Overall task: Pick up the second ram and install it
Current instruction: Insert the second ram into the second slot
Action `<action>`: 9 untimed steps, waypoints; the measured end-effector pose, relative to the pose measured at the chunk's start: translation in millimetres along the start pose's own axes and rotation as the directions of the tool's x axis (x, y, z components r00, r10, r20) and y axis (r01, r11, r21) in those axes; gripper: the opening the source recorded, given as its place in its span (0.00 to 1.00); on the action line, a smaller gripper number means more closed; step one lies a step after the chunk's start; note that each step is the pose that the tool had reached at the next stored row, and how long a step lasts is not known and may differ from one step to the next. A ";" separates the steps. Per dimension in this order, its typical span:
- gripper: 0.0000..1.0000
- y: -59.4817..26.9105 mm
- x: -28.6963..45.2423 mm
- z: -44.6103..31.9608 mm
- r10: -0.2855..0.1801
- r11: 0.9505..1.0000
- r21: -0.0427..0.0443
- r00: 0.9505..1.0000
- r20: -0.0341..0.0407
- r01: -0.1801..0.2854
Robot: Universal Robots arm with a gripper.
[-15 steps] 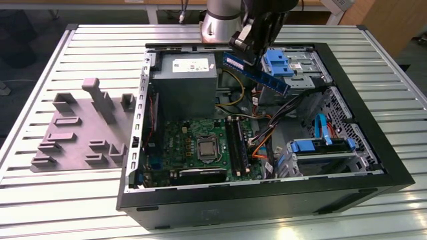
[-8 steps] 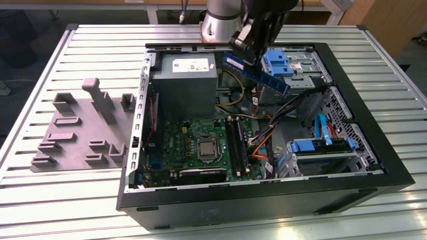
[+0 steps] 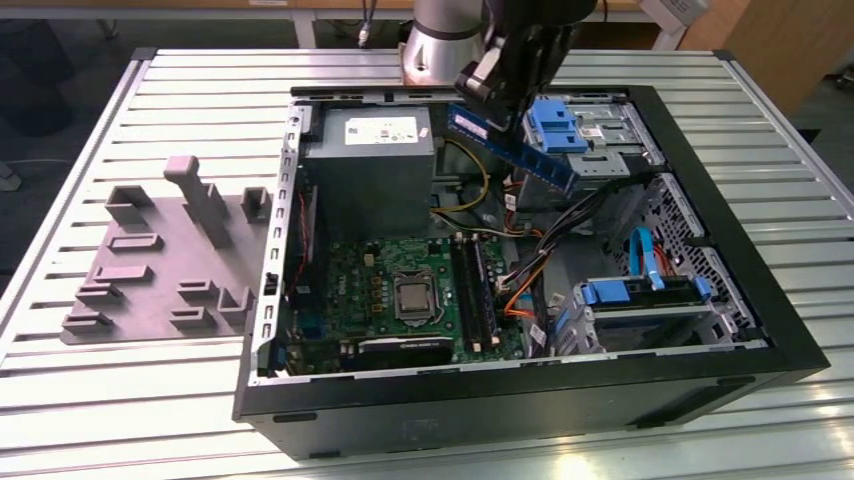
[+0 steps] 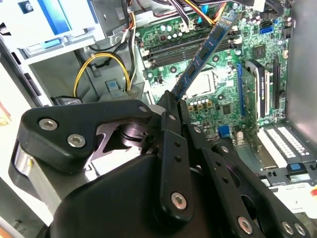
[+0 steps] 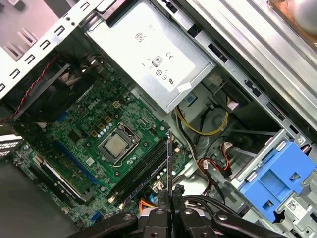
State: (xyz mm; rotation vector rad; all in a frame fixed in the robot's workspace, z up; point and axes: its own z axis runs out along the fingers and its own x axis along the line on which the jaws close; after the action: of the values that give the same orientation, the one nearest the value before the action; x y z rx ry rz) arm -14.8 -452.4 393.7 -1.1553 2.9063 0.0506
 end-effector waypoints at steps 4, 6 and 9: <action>0.14 0.0 0.0 0.3 0.030 1.000 0.001 1.000 0.001 -0.030; 0.14 0.0 0.0 0.4 0.045 0.999 0.001 0.999 0.001 -0.045; 0.14 0.0 0.0 0.5 0.070 0.998 0.002 0.998 0.002 -0.070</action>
State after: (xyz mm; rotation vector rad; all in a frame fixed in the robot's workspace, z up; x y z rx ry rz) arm -14.8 -452.4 393.1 -1.0530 2.9438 0.0497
